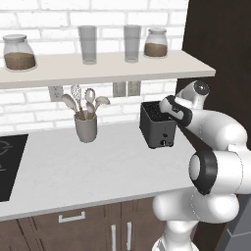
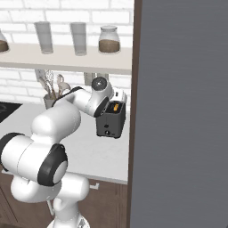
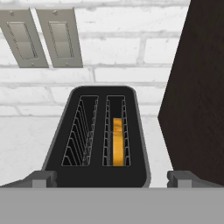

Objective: Start the toaster. Once the lever pops up, take the bread to the plate on the dining counter.

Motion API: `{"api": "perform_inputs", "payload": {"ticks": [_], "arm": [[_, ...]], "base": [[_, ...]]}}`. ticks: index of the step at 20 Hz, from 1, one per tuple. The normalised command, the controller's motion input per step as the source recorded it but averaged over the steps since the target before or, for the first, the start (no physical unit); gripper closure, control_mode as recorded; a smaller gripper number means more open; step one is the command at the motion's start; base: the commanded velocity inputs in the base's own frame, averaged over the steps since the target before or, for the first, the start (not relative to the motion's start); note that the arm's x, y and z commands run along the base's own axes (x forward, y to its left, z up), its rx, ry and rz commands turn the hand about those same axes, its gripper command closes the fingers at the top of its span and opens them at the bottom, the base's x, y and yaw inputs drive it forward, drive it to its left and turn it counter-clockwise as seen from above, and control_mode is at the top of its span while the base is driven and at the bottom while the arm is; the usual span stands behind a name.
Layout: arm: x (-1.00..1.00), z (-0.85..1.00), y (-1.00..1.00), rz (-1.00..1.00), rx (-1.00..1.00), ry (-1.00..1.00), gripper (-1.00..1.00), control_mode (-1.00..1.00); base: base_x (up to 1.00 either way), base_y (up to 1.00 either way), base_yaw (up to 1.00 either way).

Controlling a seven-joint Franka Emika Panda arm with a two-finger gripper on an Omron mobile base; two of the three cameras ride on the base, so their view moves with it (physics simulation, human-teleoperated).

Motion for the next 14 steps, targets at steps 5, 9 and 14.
{"api": "perform_inputs", "payload": {"ticks": [5, 9, 14], "arm": [[0.00, 0.00, 0.00, 0.00, 0.00, 0.00, -1.00, -1.00], [0.00, 0.00, 0.00, 0.00, 0.00, 0.00, -1.00, -1.00], [0.00, 0.00, 0.00, 0.00, 0.00, 0.00, -1.00, -1.00]], "base": [[0.00, 0.00, 0.00], [0.00, 0.00, 0.00], [0.00, 0.00, 0.00]]}}
